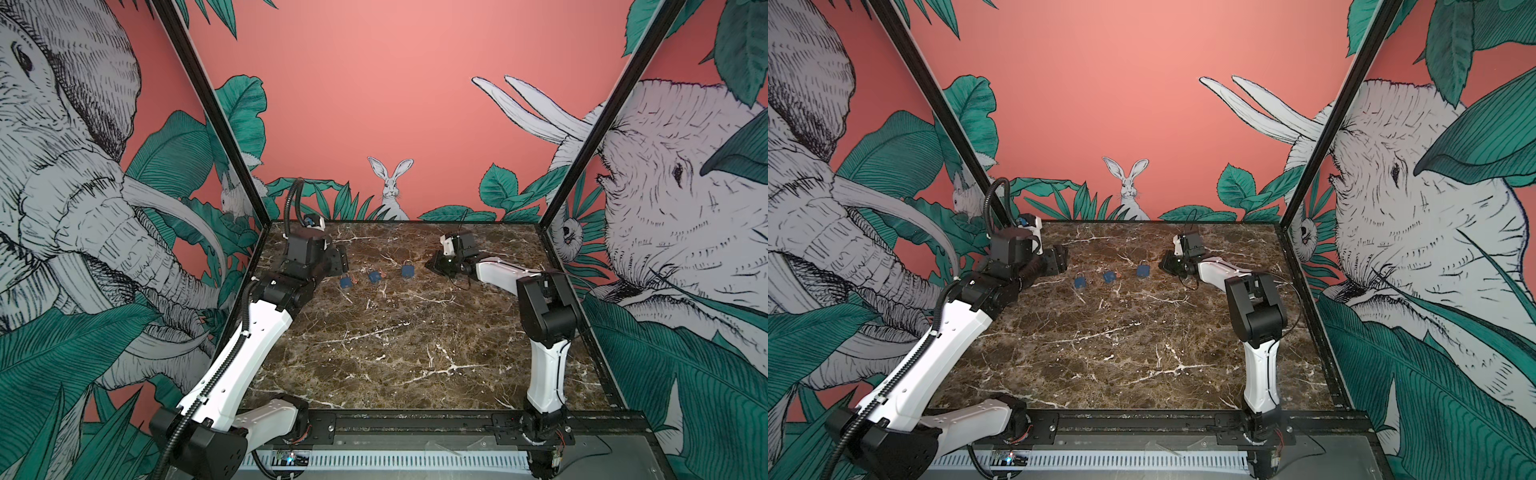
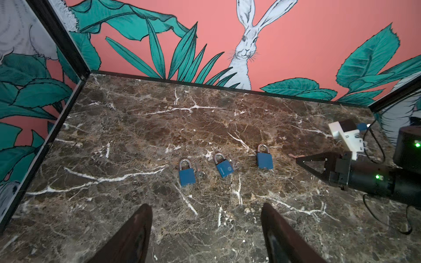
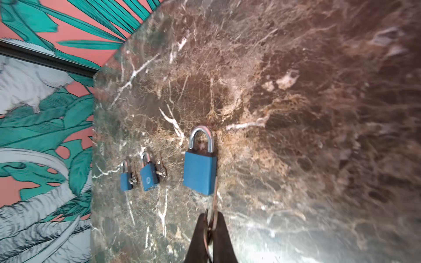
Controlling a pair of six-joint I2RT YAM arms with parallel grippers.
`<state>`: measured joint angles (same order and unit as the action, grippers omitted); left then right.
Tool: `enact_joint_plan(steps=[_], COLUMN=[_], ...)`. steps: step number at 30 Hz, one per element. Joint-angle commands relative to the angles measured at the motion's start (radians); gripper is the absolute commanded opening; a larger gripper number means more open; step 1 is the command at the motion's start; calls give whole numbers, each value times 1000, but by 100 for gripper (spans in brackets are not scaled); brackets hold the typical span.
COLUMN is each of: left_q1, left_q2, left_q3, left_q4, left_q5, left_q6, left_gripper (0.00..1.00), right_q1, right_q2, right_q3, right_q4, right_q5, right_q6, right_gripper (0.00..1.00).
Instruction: Lock with the key
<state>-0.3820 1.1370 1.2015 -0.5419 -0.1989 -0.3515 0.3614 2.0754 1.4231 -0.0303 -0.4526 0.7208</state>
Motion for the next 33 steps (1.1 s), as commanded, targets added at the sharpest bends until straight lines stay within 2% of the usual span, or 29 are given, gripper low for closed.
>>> enact_joint_plan(steps=[1, 2, 3, 9, 16, 33], left_q1=[7, 8, 8, 8, 8, 7], left_q2=[-46, -52, -57, -72, -76, -67], left_q3=[-35, -41, -48, -79, -94, -94], left_q4=[-37, -40, -42, -56, -61, -79], left_q5=[-45, -49, -51, -67, -60, -78], left_q6=[8, 4, 1, -17, -38, -64], left_gripper=[76, 76, 82, 85, 95, 99], right_q1=[20, 26, 31, 52, 58, 59], right_q2=[49, 63, 78, 133, 150, 185], right_q3=[57, 72, 85, 123, 113, 101], right_q4=[-35, -39, -43, -52, -48, -27], right_q5=[50, 59, 67, 105, 137, 151], right_q6=[-20, -19, -20, -16, -12, -6], right_gripper=[0, 0, 0, 0, 0, 11])
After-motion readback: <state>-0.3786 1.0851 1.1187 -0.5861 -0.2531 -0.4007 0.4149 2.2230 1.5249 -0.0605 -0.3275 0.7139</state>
